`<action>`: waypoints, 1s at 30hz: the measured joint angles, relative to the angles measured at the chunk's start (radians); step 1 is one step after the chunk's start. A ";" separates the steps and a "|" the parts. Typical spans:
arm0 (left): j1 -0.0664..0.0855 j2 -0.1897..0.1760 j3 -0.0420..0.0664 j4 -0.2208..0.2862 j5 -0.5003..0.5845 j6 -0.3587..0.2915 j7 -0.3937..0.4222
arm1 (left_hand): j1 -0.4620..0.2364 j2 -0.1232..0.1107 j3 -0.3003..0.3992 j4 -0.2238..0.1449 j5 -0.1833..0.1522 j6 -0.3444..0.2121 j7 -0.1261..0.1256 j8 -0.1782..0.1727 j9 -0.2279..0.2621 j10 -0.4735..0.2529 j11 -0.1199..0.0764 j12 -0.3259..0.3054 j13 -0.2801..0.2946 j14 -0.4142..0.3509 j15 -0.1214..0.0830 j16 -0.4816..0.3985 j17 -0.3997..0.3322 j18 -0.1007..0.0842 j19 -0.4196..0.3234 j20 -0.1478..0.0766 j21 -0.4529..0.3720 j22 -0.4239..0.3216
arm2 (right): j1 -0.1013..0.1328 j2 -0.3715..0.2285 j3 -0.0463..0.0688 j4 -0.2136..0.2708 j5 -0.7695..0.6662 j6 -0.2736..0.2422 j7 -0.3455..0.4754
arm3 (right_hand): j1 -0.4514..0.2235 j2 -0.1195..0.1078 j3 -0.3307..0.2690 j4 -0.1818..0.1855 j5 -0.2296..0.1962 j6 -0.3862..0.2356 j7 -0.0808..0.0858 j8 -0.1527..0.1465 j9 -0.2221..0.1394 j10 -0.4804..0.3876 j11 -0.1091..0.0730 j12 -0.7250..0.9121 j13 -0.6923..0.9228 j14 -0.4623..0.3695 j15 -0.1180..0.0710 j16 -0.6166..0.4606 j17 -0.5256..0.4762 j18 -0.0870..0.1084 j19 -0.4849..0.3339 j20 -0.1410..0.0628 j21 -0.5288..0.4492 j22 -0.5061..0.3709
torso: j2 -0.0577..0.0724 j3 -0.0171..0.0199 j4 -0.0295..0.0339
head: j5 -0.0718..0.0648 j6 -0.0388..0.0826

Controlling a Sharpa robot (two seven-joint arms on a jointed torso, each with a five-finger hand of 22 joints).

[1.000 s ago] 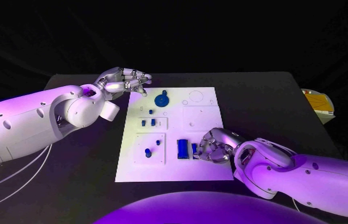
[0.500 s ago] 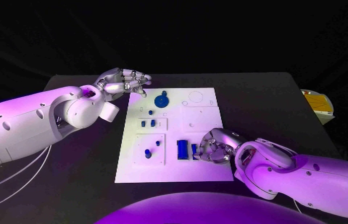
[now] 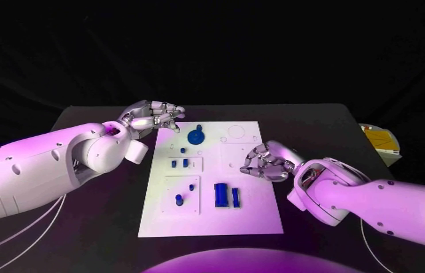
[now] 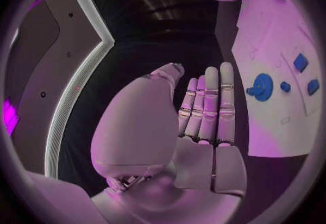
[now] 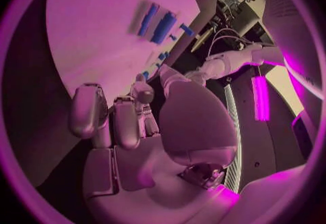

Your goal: Assemble the parts on the task board

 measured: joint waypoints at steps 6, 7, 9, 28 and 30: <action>-0.016 0.032 -0.003 -0.044 0.058 -0.046 0.050 | -0.012 0.004 0.018 0.006 0.000 0.007 -0.014 0.018 -0.002 0.086 -0.012 -0.021 -0.019 -0.057 0.001 -0.104 -0.049 0.000 -0.036 0.006 -0.084 -0.047 | 0.047 0.063 0.008 -0.206 0.334 -0.002 0.213 | 0.138 0.019 0.070 -0.009 -0.014 -0.059 0.031 -0.055 -0.024 -0.204 0.039 -0.337 -0.294 -0.189 0.041 -0.424 -0.509 0.102 -0.251 0.033 -0.678 -0.150 | -0.025 -0.0121 0.0003 | -0.012 0.043; -0.018 0.037 -0.003 -0.052 0.064 -0.051 0.056 | -0.015 0.001 0.025 0.006 0.000 0.007 -0.014 0.023 -0.002 0.098 -0.012 -0.035 -0.024 -0.065 0.004 -0.136 -0.061 0.000 -0.048 0.011 -0.109 -0.064 | 0.051 0.071 0.010 -0.228 0.368 0.000 0.233 | 0.144 0.015 0.080 -0.008 -0.014 -0.059 0.035 -0.061 -0.030 -0.213 0.038 -0.358 -0.319 -0.201 0.045 -0.456 -0.530 0.102 -0.258 0.036 -0.707 -0.170 | -0.027 -0.0129 0.0001 | -0.013 0.047; -0.026 0.054 -0.004 -0.080 0.086 -0.072 0.079 | -0.029 -0.005 0.047 0.006 0.000 0.007 -0.014 0.035 -0.002 0.131 -0.010 -0.097 -0.031 -0.077 0.016 -0.249 -0.100 0.000 -0.074 0.031 -0.196 -0.124 | 0.062 0.099 0.016 -0.308 0.481 0.009 0.297 | 0.165 0.007 0.121 -0.005 -0.014 -0.058 0.045 -0.085 -0.057 -0.222 0.048 -0.444 -0.417 -0.241 0.057 -0.557 -0.572 0.102 -0.288 0.048 -0.787 -0.234 | -0.035 -0.0149 0.0000 | -0.014 0.063; -0.084 0.131 -0.003 -0.189 0.162 -0.151 0.187 | -0.373 0.124 -0.179 -0.175 -0.244 -0.538 -0.145 -0.169 -0.133 -0.414 -0.088 -0.475 -0.072 -0.613 -0.024 -0.912 -0.293 -0.102 -0.598 -0.071 -0.595 -0.588 | 0.073 0.239 0.045 -0.575 0.819 0.120 0.508 | -0.168 0.092 -0.019 -0.204 -0.140 -0.577 -0.031 -0.301 -0.493 -0.678 0.035 -0.900 -1.064 -1.084 0.097 -1.275 -1.046 0.002 -1.049 0.025 -1.110 -1.066 | -0.060 -0.0083 0.0006 | -0.008 0.130; -0.084 0.131 0.000 -0.172 0.162 -0.162 0.187 | -0.461 0.146 -0.220 -0.205 -0.284 -0.624 -0.163 -0.199 -0.153 -0.530 -0.106 -0.484 -0.079 -0.695 -0.041 -0.944 -0.309 -0.110 -0.680 -0.100 -0.603 -0.616 | 0.068 0.234 0.056 -0.546 0.827 0.108 0.510 | -0.253 0.110 -0.067 -0.227 -0.154 -0.673 -0.052 -0.316 -0.542 -0.837 0.018 -0.914 -1.083 -1.192 0.085 -1.304 -1.085 -0.017 -1.151 0.001 -1.113 -1.134 | -0.061 -0.0057 0.0031 | -0.005 0.140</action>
